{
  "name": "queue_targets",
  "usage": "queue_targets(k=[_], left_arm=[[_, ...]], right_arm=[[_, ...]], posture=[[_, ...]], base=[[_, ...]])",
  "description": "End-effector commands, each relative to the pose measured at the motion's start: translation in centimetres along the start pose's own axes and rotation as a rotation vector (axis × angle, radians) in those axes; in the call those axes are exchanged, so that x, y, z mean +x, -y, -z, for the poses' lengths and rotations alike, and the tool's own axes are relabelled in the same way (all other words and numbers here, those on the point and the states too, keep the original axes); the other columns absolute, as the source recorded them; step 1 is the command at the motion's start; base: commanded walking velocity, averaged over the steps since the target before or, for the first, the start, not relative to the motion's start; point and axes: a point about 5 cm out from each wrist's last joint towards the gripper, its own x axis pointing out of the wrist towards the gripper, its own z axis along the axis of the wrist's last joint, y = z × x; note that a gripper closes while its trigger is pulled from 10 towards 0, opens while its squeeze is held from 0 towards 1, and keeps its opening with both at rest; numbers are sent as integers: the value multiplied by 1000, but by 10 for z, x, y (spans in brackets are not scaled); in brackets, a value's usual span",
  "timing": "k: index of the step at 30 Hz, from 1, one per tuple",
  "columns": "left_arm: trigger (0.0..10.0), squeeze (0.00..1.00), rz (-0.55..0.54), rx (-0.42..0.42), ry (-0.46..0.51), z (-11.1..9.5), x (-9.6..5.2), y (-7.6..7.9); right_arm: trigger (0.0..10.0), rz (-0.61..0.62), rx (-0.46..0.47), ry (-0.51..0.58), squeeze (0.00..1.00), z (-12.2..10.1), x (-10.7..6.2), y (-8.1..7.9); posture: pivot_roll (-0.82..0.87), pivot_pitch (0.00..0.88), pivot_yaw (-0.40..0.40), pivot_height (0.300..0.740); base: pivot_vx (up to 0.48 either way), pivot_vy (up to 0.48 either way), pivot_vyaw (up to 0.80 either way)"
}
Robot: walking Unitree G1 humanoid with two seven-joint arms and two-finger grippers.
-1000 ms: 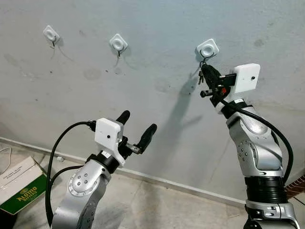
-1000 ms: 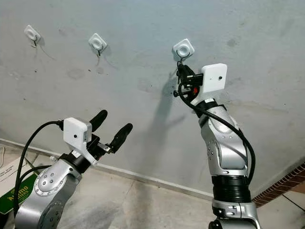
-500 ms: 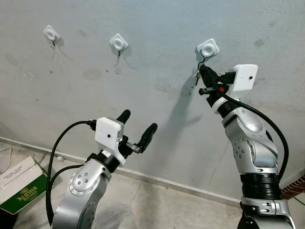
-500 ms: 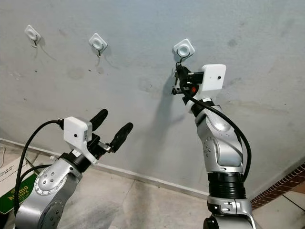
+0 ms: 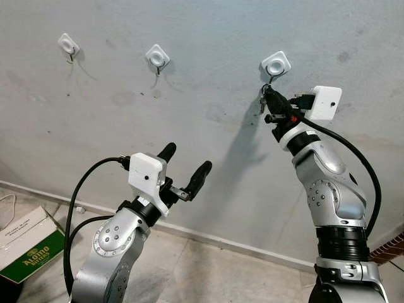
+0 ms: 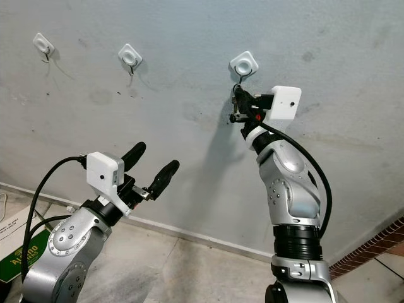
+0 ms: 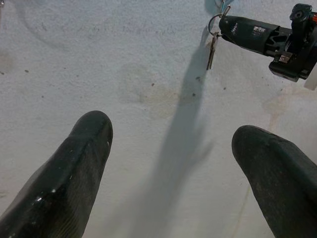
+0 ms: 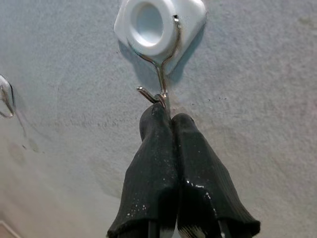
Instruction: Hang keys on a hook
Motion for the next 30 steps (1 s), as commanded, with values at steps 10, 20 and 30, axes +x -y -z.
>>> queue_targets(k=[10,20,30], left_arm=[[10000,0,25,0,13,-5,2,2],[10000,0,35,0,20,-7,4,3],[10000,0,35,-5,10,-4,3,4]], right_arm=[[10000,-1,56,-75,0,22,-8,-10],[10000,9,38,-81,0,23,-8,-8],[10000,7,18,-76,1000,24,-8,-9]], posture=[[19,59,76,740],[18,57,75,740],[18,56,74,740]], base=[[0,0,0],[0,0,0],[0,0,0]])
